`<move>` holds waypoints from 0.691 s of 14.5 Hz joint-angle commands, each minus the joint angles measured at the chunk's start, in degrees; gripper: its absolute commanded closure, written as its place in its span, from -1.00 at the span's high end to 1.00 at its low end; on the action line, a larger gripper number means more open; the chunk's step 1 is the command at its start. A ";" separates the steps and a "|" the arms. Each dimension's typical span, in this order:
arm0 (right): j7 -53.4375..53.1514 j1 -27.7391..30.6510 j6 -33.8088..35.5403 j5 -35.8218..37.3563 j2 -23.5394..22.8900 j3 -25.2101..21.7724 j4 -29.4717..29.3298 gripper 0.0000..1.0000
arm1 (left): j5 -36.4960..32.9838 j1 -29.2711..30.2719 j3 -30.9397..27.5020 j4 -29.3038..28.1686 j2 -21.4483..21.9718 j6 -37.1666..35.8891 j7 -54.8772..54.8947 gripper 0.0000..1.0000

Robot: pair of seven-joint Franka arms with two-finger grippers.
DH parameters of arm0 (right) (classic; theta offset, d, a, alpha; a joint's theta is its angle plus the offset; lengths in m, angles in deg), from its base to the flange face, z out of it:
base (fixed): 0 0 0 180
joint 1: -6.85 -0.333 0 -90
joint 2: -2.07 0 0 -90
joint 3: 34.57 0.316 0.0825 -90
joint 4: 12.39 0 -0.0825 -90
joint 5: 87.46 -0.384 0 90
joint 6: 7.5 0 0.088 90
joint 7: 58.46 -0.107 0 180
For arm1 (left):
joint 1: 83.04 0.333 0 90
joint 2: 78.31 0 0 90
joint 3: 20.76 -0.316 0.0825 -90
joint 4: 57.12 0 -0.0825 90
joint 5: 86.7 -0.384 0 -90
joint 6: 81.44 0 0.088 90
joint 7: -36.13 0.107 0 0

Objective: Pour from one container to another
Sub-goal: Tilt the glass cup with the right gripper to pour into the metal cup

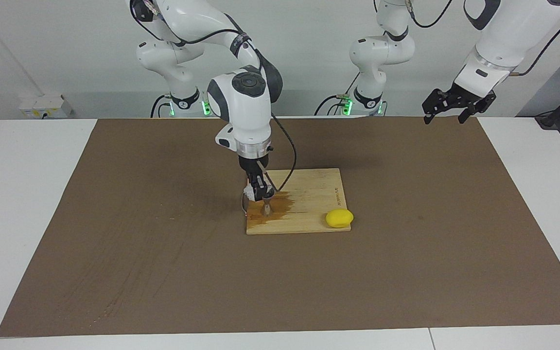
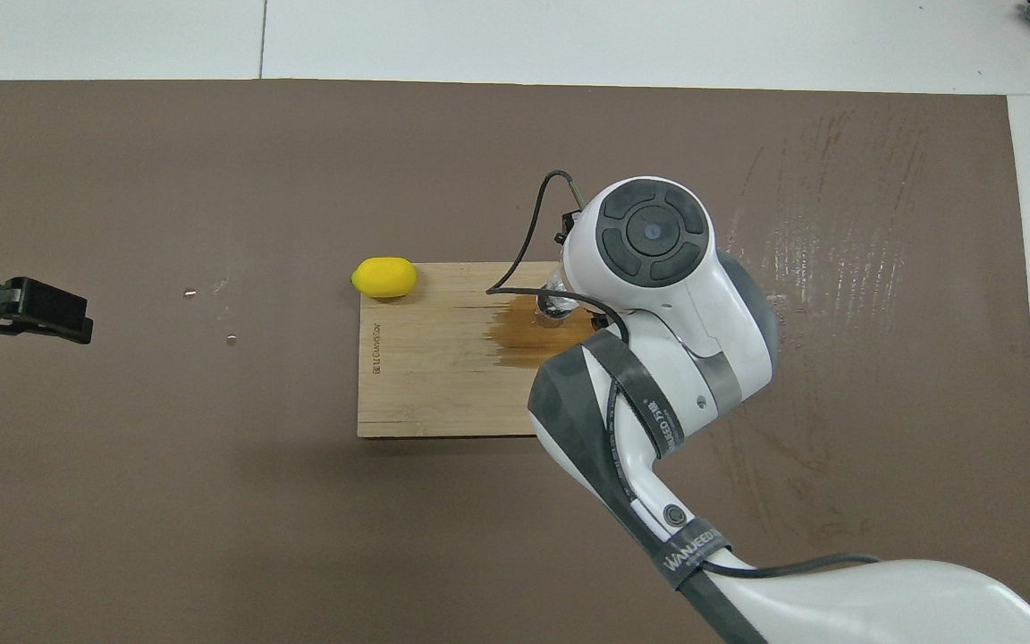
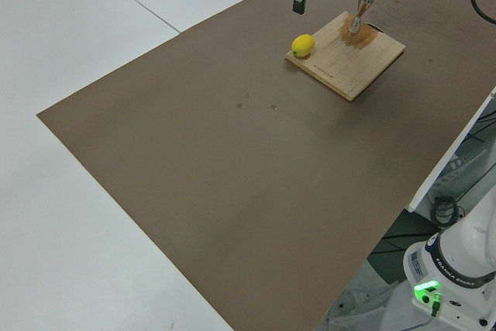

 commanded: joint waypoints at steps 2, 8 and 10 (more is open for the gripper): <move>1.85 1.71 -0.05 -4.24 -0.71 0.53 -0.98 -1.00 | 0.54 -0.25 -0.53 -1.27 1.08 0.81 0.16 1.00; 5.90 5.66 -0.05 -13.39 -0.80 0.53 -0.28 -1.00 | 0.54 -0.25 -0.53 -1.27 1.08 0.81 0.16 1.00; 6.51 7.59 -0.14 -17.33 -0.80 0.53 0.07 -1.00 | 0.54 -0.25 -0.53 -1.27 1.08 0.81 0.16 1.00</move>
